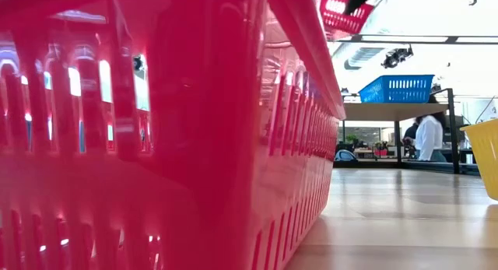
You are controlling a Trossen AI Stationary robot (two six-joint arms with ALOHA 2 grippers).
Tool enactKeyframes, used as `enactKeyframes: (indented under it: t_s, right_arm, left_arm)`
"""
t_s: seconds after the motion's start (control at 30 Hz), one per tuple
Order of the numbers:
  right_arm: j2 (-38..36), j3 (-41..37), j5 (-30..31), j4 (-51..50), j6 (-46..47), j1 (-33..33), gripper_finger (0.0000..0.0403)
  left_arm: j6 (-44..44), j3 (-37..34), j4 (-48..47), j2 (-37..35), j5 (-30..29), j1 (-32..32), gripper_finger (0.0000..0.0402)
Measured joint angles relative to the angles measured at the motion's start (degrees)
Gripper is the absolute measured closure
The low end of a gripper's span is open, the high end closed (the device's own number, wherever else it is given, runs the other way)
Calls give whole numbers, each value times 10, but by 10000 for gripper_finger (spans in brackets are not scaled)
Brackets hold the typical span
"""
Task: Stack baskets on shelf by color
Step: Put the middle red basket on the shelf
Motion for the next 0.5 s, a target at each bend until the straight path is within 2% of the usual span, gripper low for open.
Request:
enactKeyframes:
  t_s: [0.37,0.5]
  right_arm:
    - [1,-59,-96,2,-34,-114,403]
    - [2,-85,-101,18,-34,-130,403]
  left_arm:
    - [-21,0,0,0,0,0,271]
    - [-22,0,0,0,1,0,271]
